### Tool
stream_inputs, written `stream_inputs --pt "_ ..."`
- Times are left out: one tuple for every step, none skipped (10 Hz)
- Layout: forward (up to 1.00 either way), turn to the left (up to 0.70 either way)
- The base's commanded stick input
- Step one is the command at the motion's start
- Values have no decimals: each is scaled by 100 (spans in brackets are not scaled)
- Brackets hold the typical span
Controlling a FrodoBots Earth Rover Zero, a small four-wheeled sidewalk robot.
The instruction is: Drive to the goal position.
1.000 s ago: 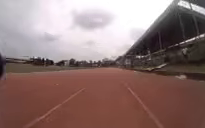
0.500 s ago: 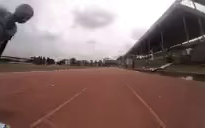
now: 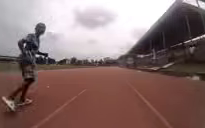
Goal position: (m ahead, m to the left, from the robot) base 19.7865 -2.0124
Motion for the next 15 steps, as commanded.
stream_inputs --pt "70 0" --pt "70 0" --pt "70 0" --pt "70 -1" --pt "70 -7" --pt "70 -14" --pt "70 -20" --pt "70 -26" --pt "70 -33" --pt "70 -35" --pt "70 -35" --pt "70 -35" --pt "70 -35" --pt "70 -26" --pt "70 -15"
